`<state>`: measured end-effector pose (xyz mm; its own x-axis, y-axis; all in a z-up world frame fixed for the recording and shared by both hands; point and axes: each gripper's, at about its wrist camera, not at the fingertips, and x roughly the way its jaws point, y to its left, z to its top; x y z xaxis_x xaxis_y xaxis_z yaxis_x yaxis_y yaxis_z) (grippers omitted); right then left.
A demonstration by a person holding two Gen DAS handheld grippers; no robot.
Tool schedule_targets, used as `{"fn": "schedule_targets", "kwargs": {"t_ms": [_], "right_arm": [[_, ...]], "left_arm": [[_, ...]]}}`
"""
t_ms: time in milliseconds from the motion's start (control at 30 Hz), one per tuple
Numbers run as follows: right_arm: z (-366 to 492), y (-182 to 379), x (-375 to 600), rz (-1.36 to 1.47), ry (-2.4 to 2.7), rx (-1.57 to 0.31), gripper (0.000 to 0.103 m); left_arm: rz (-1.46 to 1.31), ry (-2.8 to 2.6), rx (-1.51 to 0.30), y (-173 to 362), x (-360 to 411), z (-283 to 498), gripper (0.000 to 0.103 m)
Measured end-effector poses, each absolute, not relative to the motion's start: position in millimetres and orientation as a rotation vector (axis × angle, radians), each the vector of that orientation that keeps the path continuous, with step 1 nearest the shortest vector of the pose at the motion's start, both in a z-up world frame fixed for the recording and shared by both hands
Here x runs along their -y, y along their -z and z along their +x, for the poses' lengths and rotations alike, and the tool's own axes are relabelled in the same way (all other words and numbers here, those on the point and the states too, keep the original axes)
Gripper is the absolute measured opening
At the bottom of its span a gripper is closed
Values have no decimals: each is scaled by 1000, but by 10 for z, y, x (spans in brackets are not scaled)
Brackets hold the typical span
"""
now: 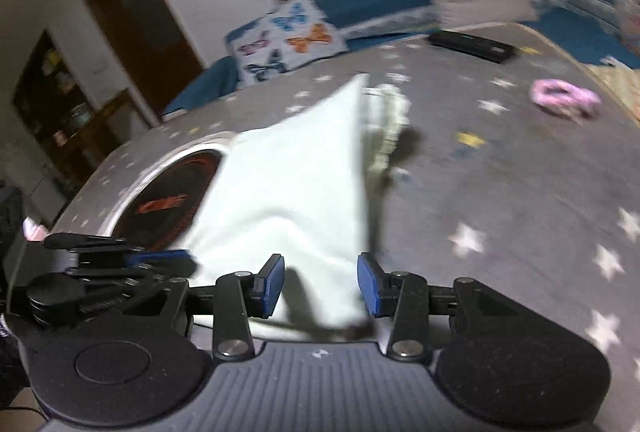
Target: Fold clothes
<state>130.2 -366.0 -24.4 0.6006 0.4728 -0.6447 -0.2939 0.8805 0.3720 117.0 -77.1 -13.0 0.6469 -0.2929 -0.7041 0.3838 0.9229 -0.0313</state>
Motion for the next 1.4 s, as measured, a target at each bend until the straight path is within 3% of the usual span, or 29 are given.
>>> {"fn": "schedule_targets", "kwargs": {"t_ms": [333,500,600,667,767,833,933,1067,1233,1300,1400], "right_arm": [[1136,277,3916,311,-432,-812,41],[1141,339,3869,350,-431,-823,16],[1120,280,3849,359,-435,-804,10],[1103,210,3839,359,-438,-785,9],[1084,141,3821,369,-447,-769,8],[1076,121,3803,370,-446,-765,8],[1040,86,3803,376,-441,-753,7],[961,117,3800,380,-454,-763,6],[965,423,3711,364,-455,-871,9],[952,393,3702,323,-456,-865,15],[976,146,3700,243,-445,-800,16]], "left_arm": [[227,476,-699,22,694,796,12],[282,497,-683,84,758,720,15],[309,506,-670,109,793,683,33],[315,506,-657,100,814,681,34],[333,498,-655,129,857,709,33],[356,489,-661,175,893,741,14],[378,441,-636,166,891,715,4],[405,382,-562,31,809,546,3],[455,409,-637,212,764,504,4],[445,425,-646,198,707,493,8],[391,452,-655,50,592,538,9]]}}
